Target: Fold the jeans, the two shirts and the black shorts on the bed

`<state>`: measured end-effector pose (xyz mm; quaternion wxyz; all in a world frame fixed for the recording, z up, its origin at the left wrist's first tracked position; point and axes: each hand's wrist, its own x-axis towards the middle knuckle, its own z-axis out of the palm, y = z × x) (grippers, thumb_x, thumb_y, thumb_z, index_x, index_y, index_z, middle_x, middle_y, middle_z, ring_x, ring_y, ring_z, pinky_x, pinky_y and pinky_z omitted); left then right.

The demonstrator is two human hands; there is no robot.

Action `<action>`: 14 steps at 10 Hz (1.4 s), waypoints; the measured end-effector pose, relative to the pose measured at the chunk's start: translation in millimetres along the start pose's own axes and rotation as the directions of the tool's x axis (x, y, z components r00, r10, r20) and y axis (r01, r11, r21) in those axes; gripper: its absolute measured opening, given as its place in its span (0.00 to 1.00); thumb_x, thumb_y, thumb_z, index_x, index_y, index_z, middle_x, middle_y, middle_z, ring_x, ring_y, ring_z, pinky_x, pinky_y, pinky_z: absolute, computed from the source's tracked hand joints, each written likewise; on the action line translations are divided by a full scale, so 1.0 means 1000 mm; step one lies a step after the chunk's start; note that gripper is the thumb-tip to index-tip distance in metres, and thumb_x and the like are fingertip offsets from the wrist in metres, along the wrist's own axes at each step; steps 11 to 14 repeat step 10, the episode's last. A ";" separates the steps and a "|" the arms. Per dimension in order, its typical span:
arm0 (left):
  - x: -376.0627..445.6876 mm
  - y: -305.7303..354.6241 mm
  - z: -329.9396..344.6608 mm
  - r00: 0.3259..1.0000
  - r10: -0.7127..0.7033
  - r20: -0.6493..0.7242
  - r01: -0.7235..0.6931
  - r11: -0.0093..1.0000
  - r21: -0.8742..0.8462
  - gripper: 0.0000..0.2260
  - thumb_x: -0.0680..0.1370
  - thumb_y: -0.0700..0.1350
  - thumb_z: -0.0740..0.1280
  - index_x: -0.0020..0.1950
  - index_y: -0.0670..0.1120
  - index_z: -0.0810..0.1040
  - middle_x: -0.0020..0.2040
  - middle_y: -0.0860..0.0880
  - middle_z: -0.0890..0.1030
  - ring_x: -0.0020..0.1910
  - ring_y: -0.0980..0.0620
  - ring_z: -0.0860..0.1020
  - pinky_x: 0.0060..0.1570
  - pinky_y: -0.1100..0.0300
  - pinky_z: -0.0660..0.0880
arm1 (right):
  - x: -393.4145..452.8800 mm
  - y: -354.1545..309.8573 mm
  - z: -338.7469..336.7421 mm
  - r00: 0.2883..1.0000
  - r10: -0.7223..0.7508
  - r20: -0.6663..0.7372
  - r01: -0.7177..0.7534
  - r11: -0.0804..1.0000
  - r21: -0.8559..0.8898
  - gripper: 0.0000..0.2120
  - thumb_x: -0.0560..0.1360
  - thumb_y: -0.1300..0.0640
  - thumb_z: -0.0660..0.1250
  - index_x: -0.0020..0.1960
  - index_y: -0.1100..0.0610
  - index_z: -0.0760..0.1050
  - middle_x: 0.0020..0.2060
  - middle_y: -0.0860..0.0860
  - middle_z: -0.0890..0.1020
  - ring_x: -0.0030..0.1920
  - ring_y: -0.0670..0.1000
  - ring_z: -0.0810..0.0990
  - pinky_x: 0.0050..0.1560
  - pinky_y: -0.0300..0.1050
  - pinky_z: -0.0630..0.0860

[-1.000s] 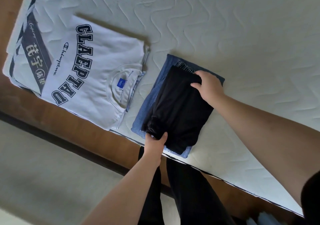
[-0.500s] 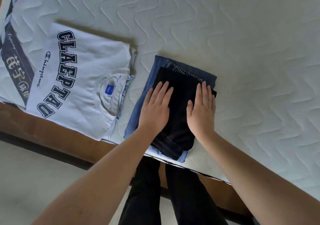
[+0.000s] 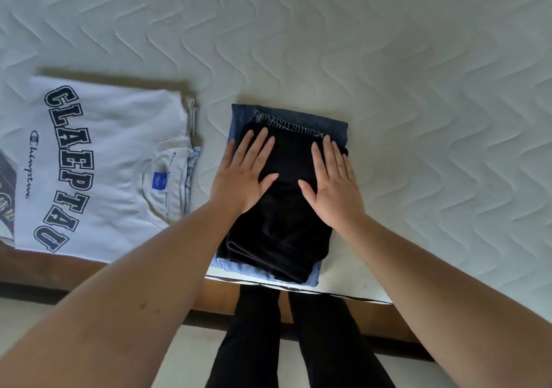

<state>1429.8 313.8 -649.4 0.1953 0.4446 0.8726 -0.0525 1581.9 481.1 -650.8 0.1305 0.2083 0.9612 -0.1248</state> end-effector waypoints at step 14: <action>-0.070 0.028 0.032 0.986 -0.044 0.163 0.048 0.999 -0.024 0.29 0.81 0.54 0.41 0.78 0.45 0.34 0.79 0.44 0.33 0.79 0.48 0.37 0.77 0.50 0.38 | -0.041 -0.061 0.032 0.980 0.128 0.153 -0.143 0.985 0.097 0.32 0.83 0.45 0.45 0.79 0.58 0.34 0.77 0.55 0.33 0.78 0.51 0.35 0.77 0.49 0.37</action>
